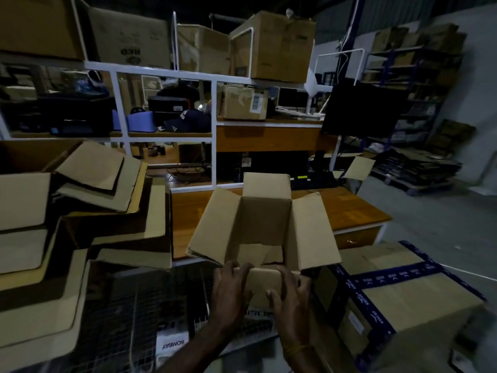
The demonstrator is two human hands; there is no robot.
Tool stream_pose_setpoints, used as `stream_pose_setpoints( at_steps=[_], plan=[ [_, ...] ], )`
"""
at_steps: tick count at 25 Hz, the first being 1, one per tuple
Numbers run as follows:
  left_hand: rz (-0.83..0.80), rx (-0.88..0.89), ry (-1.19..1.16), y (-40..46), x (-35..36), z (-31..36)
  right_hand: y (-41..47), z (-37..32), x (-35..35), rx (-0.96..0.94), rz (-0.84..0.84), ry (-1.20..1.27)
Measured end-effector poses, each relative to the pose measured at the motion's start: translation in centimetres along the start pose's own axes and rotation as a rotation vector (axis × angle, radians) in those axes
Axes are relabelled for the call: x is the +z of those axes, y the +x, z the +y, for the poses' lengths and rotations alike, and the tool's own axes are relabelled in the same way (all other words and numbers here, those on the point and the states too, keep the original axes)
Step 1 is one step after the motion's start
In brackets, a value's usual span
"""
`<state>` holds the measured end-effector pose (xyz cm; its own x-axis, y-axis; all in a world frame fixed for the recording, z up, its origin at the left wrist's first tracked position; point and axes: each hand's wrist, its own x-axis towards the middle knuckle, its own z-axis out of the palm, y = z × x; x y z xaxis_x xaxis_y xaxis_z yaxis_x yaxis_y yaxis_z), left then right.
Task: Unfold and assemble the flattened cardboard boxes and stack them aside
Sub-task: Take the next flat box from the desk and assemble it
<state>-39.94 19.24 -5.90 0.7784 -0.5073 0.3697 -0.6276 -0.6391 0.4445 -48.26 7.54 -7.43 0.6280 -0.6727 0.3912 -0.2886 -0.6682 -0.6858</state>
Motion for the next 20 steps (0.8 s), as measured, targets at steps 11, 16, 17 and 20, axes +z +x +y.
stream_pose_setpoints(
  at_steps=[11, 16, 17, 20],
  plan=[
    [0.237, 0.101, -0.044, -6.1, -8.5, 0.1, -6.0, -6.2, -3.3, -0.137, 0.149, 0.128],
    [0.319, 0.136, -0.035, -4.4, -13.9, -0.7, -4.9, -12.4, -4.4, -0.186, 0.202, 0.154],
    [0.339, 0.146, -0.033, -4.1, -15.2, -1.0, -4.8, -13.7, -4.5, -0.201, 0.224, 0.145],
    [0.427, 0.191, -0.042, -3.1, -19.4, -2.4, -4.4, -17.8, -4.5, -0.270, 0.268, 0.172]
  ],
)
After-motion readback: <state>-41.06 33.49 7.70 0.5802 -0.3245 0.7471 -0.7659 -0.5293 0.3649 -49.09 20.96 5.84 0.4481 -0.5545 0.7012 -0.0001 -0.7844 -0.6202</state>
